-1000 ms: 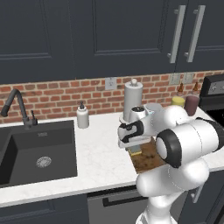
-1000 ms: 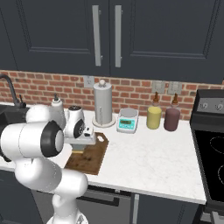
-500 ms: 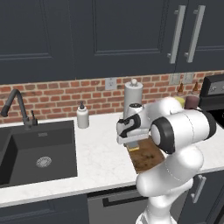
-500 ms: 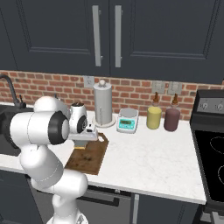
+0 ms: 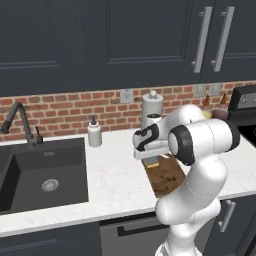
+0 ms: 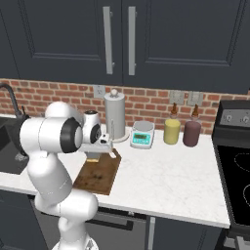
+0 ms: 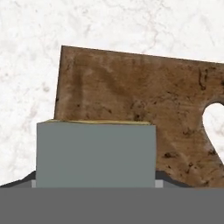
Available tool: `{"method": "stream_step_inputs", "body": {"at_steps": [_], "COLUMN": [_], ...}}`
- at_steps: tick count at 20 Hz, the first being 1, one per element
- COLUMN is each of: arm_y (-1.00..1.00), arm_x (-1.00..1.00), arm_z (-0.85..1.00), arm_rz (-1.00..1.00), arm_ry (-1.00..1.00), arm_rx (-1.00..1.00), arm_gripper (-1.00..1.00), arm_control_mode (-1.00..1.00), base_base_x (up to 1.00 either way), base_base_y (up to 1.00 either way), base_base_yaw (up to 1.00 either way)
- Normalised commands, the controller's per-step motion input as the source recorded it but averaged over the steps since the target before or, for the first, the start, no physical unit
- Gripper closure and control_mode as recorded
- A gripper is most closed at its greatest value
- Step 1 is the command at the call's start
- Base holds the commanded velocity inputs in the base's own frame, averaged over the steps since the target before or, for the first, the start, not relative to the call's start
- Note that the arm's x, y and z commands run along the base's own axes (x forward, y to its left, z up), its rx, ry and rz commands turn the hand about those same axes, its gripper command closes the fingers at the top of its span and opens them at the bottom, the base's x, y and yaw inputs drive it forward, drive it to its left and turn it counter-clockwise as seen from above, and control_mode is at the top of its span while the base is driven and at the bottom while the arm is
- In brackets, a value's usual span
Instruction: Pick up the sponge from the counter and clean the cutting board by briefly scrubbing or pressing down on the cutting board. Once finished, release the sponge.
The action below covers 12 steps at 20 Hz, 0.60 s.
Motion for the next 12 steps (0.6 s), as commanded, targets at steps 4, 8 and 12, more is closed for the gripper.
{"method": "stream_step_inputs", "body": {"at_steps": [4, 8, 12], "arm_y": [-0.22, -0.3, -0.41], "arm_x": [0.29, 0.12, 0.0], "arm_z": [-0.06, -0.07, -0.21], "arm_rz": [0.0, 0.0, 0.0], "arm_ry": [0.0, 0.0, 0.0], "arm_rx": [0.0, 0.0, 0.02], "arm_gripper": [1.0, 1.0, 1.0], "arm_control_mode": [-1.0, -1.0, -1.0], "base_base_x": [0.0, 0.0, 0.0], "base_base_y": [0.0, 0.0, 0.0], "base_base_yaw": [0.0, 0.0, 0.0]}}
